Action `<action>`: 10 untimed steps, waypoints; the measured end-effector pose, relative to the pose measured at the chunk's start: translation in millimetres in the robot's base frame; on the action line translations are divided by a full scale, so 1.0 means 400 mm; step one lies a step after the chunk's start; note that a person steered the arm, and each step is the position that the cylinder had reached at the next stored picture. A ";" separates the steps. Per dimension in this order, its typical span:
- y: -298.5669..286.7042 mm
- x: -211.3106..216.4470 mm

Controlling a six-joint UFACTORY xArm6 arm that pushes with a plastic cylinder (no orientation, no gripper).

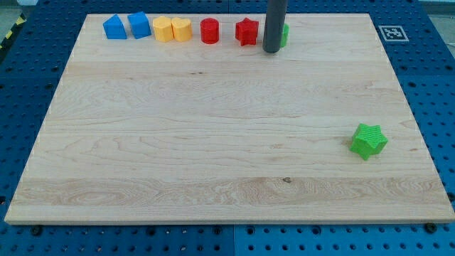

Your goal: Point at the green star

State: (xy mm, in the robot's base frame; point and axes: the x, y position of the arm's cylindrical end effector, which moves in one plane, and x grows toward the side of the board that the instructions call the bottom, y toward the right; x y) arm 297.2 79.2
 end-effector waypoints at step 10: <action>0.275 0.631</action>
State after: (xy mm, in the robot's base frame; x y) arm 549.4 189.3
